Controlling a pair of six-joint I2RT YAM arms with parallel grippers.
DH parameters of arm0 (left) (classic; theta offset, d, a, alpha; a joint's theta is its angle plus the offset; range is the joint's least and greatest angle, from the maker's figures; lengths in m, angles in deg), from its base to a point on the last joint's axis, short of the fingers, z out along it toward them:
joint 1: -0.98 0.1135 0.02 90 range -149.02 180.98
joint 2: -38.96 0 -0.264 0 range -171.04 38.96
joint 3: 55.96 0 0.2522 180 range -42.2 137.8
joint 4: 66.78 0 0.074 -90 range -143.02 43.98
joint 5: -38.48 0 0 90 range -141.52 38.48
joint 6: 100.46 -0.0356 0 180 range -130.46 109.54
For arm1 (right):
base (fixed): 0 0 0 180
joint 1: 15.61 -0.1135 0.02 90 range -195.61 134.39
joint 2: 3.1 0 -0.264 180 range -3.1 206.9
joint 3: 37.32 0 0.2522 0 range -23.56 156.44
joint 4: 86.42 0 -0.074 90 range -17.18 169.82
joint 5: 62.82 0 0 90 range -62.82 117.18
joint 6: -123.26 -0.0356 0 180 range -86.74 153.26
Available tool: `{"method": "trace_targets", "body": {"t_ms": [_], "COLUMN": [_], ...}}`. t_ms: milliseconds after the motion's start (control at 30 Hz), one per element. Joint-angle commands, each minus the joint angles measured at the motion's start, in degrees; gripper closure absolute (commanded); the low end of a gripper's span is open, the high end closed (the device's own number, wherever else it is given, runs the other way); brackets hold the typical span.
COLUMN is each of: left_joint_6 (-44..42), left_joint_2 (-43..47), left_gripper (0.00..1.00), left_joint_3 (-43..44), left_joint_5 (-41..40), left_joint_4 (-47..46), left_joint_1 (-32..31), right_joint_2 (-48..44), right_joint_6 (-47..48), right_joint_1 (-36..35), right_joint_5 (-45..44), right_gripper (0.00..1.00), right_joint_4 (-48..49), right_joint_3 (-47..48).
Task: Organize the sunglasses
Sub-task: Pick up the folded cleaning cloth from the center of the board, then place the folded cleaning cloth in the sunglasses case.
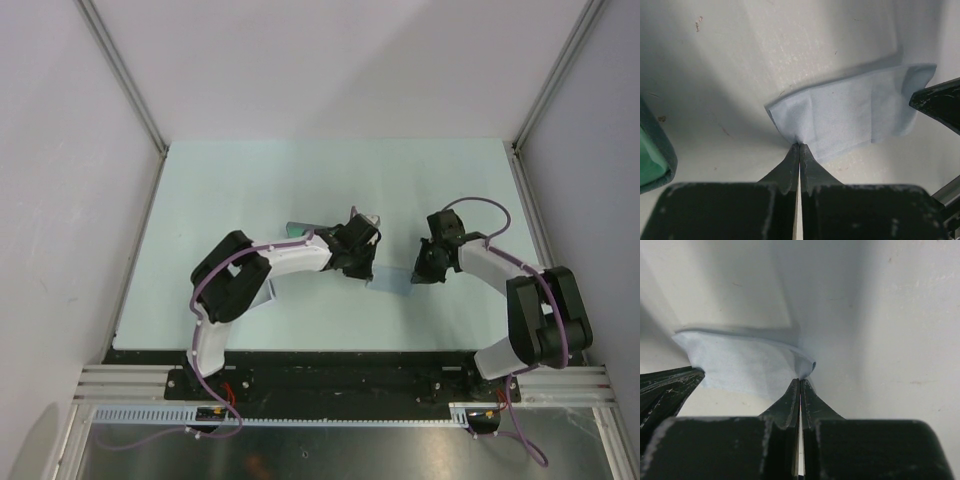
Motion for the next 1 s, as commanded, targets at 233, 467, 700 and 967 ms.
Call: {"method": "trace_targets", "body": {"t_ms": [233, 467, 700, 967], "left_joint_6": [-2.0, -1.56, -1.56, -2.96], "left_joint_2": [9.61, 13.48, 17.17, 21.21], "left_gripper": [1.0, 1.0, 1.0, 1.0], "left_joint_3": [0.46, -2.69, -6.92, -10.61], "left_joint_5": [-2.84, -4.25, -7.85, -8.03], "left_joint_4": [0.18, 0.53, 0.89, 1.24], "left_joint_1": [0.14, 0.4, 1.63, 5.58], "right_joint_2": [-5.77, -6.74, -5.51, -0.95], "right_joint_6": [-1.64, -3.22, -4.45, -7.35], "right_joint_1": [-1.82, -3.84, -6.22, -10.78], "right_joint_5": [-1.16, -1.16, -1.78, -2.22], "right_gripper": [1.0, 1.0, 1.0, 1.0], "right_joint_4": [-2.65, -2.66, -2.22, -2.04], "right_joint_3": [3.28, 5.3, 8.2, 13.21]}}
